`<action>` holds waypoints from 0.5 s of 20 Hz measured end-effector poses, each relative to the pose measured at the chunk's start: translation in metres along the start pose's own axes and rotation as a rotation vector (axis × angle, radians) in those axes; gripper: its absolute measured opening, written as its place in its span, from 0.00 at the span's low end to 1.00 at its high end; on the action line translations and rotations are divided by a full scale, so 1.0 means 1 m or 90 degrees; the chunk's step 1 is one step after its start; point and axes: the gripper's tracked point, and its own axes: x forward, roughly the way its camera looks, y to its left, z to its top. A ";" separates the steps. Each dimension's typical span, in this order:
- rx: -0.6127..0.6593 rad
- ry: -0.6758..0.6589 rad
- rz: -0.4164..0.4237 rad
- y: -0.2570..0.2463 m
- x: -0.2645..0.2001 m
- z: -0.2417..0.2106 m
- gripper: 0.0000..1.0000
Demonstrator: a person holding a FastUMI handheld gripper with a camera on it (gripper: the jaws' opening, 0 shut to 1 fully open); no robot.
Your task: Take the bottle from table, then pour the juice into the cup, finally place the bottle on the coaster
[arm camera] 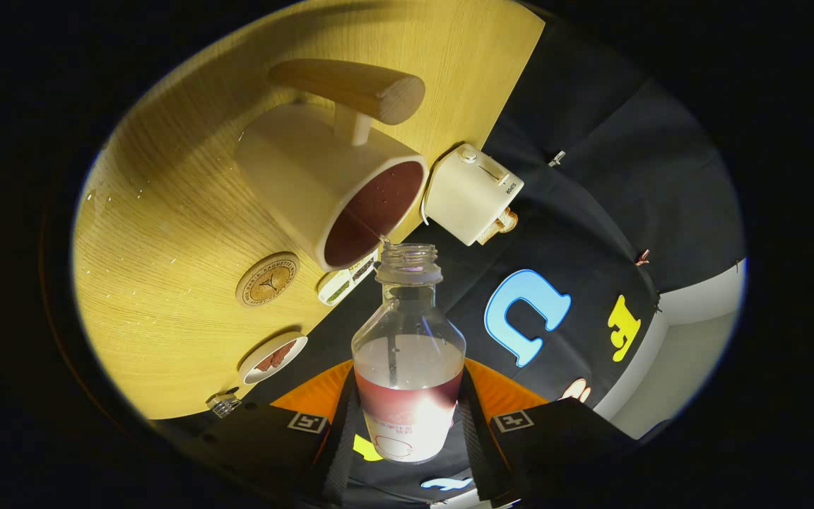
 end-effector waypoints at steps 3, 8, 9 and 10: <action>0.003 0.000 0.005 0.002 0.001 0.000 0.69; 0.019 0.003 0.011 0.003 0.001 -0.003 0.70; 0.024 0.005 0.012 0.003 0.002 -0.003 0.70; 0.034 0.006 0.015 0.004 0.002 -0.004 0.70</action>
